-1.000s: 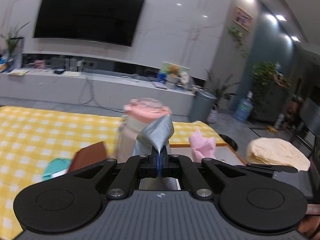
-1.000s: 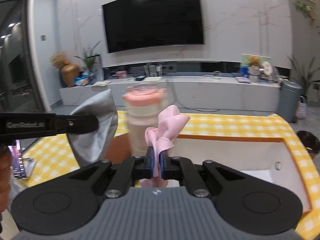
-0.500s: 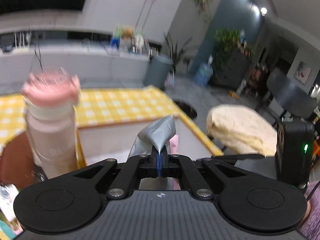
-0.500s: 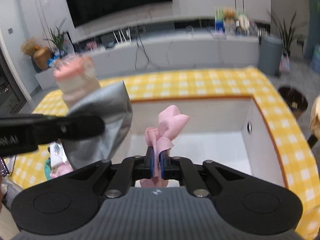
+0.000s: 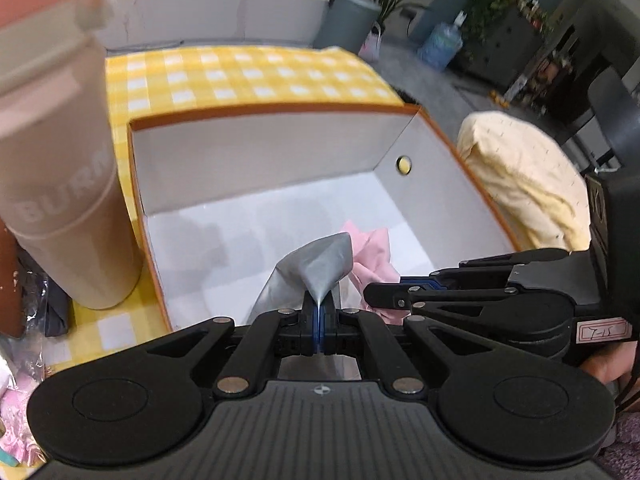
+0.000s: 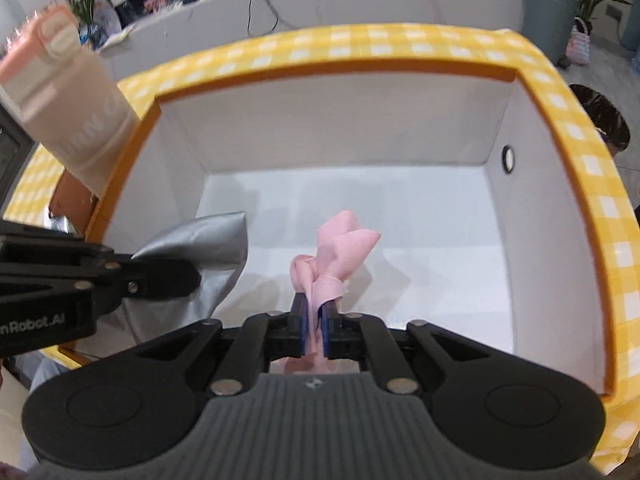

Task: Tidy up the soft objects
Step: 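Carry the grey and pink cloths over the white box with both tools, then open both tools to drop the cloths into the white box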

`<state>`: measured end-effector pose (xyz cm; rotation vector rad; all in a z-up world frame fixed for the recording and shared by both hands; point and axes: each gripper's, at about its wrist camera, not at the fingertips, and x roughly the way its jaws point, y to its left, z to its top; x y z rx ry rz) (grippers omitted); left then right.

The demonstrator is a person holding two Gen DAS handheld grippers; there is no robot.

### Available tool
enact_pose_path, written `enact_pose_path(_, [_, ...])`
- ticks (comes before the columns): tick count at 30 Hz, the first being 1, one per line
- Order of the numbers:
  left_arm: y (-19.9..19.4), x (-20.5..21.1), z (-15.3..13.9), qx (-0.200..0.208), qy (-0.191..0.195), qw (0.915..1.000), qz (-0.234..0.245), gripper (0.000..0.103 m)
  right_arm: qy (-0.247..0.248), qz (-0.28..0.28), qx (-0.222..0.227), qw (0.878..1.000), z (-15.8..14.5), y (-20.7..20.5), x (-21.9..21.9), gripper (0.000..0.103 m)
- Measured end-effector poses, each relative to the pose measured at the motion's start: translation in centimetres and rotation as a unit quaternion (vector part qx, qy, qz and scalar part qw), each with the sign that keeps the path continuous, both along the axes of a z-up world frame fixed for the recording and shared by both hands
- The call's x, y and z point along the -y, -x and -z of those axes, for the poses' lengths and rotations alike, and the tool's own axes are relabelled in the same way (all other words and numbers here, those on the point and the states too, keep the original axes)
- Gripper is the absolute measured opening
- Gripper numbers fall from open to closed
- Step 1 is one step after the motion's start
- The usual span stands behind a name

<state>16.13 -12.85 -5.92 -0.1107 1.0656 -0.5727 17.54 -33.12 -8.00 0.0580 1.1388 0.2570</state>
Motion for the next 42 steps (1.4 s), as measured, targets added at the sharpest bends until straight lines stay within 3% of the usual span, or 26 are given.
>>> enact_pose_path(6, [-0.7,1.0,1.0,-0.022,-0.067,0.9975,0.008,0.002,0.020,-0.025,-0.024,0.999,1.4,-0.7,-0.5,0.010])
enact_pose_path(9, [-0.6,1.5,1.6,-0.040,-0.083,0.9955,0.021,0.002,0.024,-0.025,-0.036,0.999,1.8,-0.8,-0.7,0.011])
enact_pose_path(11, [-0.6,1.6,1.8,-0.042,-0.085,0.9953,0.022,0.003,0.027,-0.025,-0.040,0.999,1.8,-1.0,-0.9,0.023])
enact_pose_path(18, [-1.0,2.4,1.7,-0.039,-0.075,0.9962,0.021,0.029,0.031,-0.029,-0.031,0.999,1.4,-0.8,-0.6,0.028])
enact_pose_path(21, [-0.9,2.5,0.9,-0.026,-0.067,0.9973,0.018,0.039,0.033,-0.030,-0.021,0.999,0.8,-0.5,-0.5,0.040])
enact_pose_path(26, [0.0,1.9,-0.2,-0.011,-0.045,0.9989,0.008,0.061,0.034,-0.029,-0.004,0.999,-0.5,0.4,-0.2,0.046])
enact_pose_path(28, [0.6,1.6,-0.8,0.002,-0.042,0.9991,-0.001,0.072,0.034,-0.030,0.003,0.999,-1.0,0.8,-0.3,0.050])
enact_pose_path(37, [3.5,0.8,-3.6,0.101,-0.026,0.9944,-0.017,0.078,0.038,-0.010,0.062,0.997,-4.0,3.0,0.1,0.053])
enact_pose_path(40, [4.9,0.3,-4.7,0.137,-0.012,0.9903,-0.022,0.078,0.031,0.006,0.100,0.995,-5.3,4.1,0.0,0.066])
enact_pose_path(42, [6.0,-0.2,-5.4,0.166,-0.006,0.9858,-0.026,0.079,0.024,0.015,0.130,0.991,-6.2,5.0,-0.3,0.066])
